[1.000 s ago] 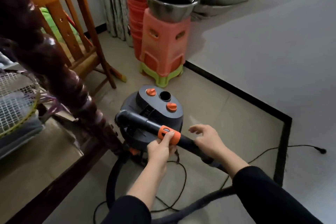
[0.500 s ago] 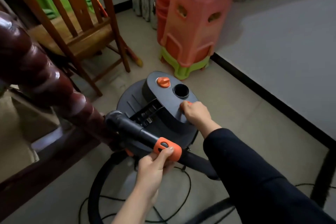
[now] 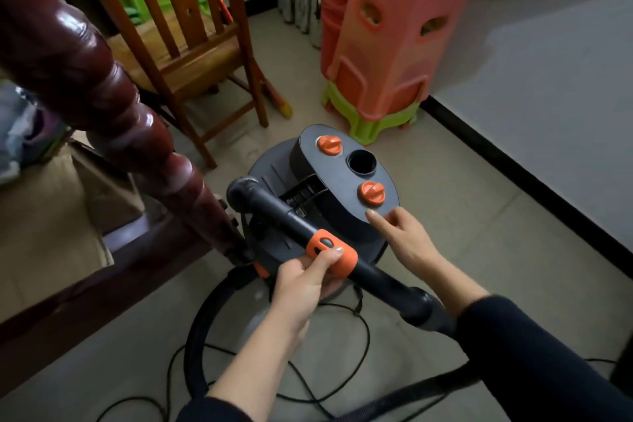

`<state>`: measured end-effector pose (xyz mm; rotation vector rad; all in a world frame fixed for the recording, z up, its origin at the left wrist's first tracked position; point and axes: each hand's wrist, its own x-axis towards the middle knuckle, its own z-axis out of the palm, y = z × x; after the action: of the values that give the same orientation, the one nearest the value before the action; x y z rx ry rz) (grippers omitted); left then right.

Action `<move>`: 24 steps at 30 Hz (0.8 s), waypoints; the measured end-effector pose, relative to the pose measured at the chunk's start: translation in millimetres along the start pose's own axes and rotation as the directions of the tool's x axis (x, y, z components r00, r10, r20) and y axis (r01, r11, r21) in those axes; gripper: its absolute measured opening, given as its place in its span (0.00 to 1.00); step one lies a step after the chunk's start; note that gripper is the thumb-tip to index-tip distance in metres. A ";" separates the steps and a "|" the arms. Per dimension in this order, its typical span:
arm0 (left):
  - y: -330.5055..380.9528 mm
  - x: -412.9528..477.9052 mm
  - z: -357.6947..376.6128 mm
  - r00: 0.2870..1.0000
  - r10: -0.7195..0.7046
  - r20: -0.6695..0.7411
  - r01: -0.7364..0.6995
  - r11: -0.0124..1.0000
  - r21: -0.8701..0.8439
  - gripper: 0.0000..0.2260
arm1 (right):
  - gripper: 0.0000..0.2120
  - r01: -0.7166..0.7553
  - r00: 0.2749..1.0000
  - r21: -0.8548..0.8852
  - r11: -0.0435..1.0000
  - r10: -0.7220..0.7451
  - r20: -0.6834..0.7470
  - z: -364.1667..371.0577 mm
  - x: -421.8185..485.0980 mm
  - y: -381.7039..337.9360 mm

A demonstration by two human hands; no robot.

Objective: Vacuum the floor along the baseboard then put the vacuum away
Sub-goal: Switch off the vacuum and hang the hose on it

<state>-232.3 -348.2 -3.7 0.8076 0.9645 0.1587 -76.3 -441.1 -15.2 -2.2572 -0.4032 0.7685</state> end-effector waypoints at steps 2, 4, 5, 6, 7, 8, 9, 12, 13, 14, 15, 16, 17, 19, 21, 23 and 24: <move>13.8 5.6 1.3 1.000 0.015 -0.006 -0.015 1.000 -0.003 0.05 | 0.24 -0.092 0.984 0.201 0.975 0.059 0.165 -12.9 -37.1 18.2; 32.4 12.2 1.1 0.999 0.029 -0.017 -0.030 0.999 -0.027 0.06 | 0.28 -0.178 0.925 0.206 0.962 0.092 0.369 -24.5 -65.9 42.7; 42.7 15.7 0.4 0.999 0.036 -0.022 -0.037 0.998 -0.041 0.07 | 0.29 -0.174 0.911 0.136 0.975 0.107 0.399 -28.3 -77.1 54.2; 53.2 19.1 0.2 0.999 0.045 -0.028 -0.046 0.998 -0.052 0.07 | 0.29 -0.157 0.913 0.069 0.985 0.119 0.389 -29.6 -84.0 65.4; 63.6 21.9 0.5 0.998 0.058 -0.033 -0.060 0.997 -0.055 0.08 | 0.27 -0.134 0.932 0.003 0.991 0.125 0.342 -29.0 -87.1 74.3; 72.6 24.7 0.9 0.997 0.074 -0.036 -0.076 0.995 -0.065 0.09 | 0.24 -0.114 0.956 -0.027 0.993 0.116 0.271 -26.7 -87.9 78.3; 80.7 26.4 2.6 0.995 0.091 -0.030 -0.094 0.992 -0.080 0.09 | 0.20 -0.088 0.978 -0.004 0.996 0.087 0.190 -23.8 -87.9 75.6; 95.7 27.2 12.7 0.987 0.153 0.053 -0.150 0.987 -0.055 0.10 | 0.13 0.034 0.999 0.154 0.988 -0.035 0.002 -16.5 -74.0 35.8; 94.1 26.5 14.4 0.985 0.157 0.077 -0.159 0.987 0.011 0.11 | 0.12 0.082 0.997 0.170 0.982 -0.078 -0.029 -15.5 -64.8 16.7; 89.7 25.8 14.9 0.985 0.148 0.092 -0.154 0.985 0.071 0.13 | 0.11 0.119 0.992 0.175 0.977 -0.111 -0.056 -15.3 -54.4 -2.7; 81.5 24.5 11.7 0.987 0.131 0.088 -0.142 0.983 0.120 0.14 | 0.10 0.140 0.989 0.166 0.976 -0.129 -0.076 -15.9 -42.2 -22.7; 71.4 24.6 9.4 0.991 0.111 0.079 -0.122 0.980 0.155 0.14 | 0.10 0.159 0.985 0.161 0.974 -0.146 -0.089 -17.1 -29.8 -41.1; 58.7 23.8 4.1 0.994 0.082 0.075 -0.095 0.977 0.189 0.15 | 0.10 0.173 0.983 0.159 0.972 -0.162 -0.085 -18.4 -18.1 -58.3; 29.3 22.3 -5.2 0.993 -0.037 0.116 0.005 0.965 0.262 0.16 | 0.11 0.214 0.977 0.127 0.968 -0.210 -0.048 -21.0 3.8 -91.8; -5.2 20.2 -8.9 0.955 -0.158 0.250 0.056 0.927 0.370 0.25 | 0.11 0.245 0.969 0.110 0.963 -0.245 -0.014 -21.9 20.4 -124.4; -37.1 17.9 -5.0 0.894 -0.210 0.396 -0.019 0.865 0.501 0.37 | 0.11 0.227 0.973 0.170 0.959 -0.229 -0.006 -18.4 35.9 -152.5; -49.4 18.0 -1.4 0.878 -0.193 0.437 -0.075 0.847 0.526 0.35 | 0.11 0.208 0.977 0.219 0.953 -0.212 -0.005 -15.7 42.9 -164.9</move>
<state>-233.7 -373.9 -49.6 1.2543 0.5534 -0.3760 -43.4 -313.0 93.4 -1.9669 -0.5320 0.6875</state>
